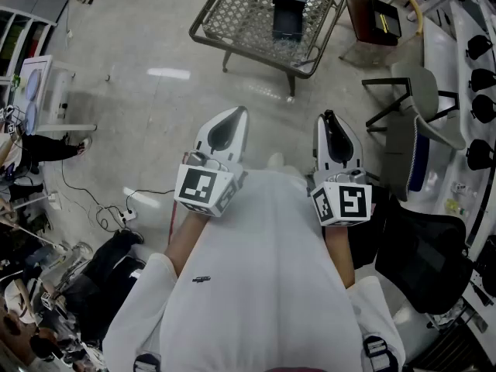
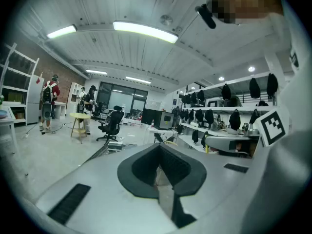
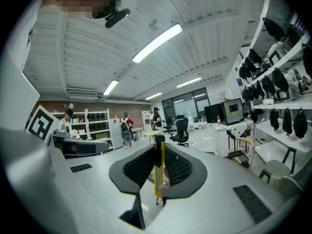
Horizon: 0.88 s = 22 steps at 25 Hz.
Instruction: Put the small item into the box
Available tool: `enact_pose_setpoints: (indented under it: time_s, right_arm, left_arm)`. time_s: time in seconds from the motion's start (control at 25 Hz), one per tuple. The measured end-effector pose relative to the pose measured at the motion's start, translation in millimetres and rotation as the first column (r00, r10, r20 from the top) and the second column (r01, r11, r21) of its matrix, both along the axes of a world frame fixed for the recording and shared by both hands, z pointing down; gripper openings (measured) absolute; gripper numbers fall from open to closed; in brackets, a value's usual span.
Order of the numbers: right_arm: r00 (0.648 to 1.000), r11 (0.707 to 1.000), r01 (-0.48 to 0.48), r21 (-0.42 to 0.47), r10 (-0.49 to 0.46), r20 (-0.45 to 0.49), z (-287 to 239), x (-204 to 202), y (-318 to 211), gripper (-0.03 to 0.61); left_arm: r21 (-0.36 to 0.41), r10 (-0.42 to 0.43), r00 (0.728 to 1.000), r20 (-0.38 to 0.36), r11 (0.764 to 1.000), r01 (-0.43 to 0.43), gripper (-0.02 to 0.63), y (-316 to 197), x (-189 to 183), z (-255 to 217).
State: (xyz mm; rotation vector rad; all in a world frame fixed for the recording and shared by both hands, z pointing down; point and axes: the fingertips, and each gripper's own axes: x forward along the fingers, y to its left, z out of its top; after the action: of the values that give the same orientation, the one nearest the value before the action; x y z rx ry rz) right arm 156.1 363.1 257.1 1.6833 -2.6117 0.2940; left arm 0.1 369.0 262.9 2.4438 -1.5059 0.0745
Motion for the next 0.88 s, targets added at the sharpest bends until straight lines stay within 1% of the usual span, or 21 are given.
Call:
enact_pose_setpoints:
  time_s: [0.28,0.64,0.88]
  right_arm:
    - [1.000,1.000,0.003,-0.006,-0.003,-0.012,3.3,7.0,-3.9,0.055]
    - [1.000,1.000,-0.002,0.017,0.002,-0.010,0.7,20.1,-8.3,0.055]
    - [1.000,1.000,0.002,0.025,-0.003,0.026,-0.9,18.9,-17.0,0.055]
  left_arm:
    - [-0.004,-0.003,1.000,0.008,1.000,0.003,0.002,-2.1,6.8,3.6]
    - [-0.010,-0.008,1.000,0.012,1.000,0.008,0.002,-6.6,19.6,3.3]
    - [0.003,-0.011,1.000,0.018,1.000,0.011,0.002,-13.1,13.6,-1.9]
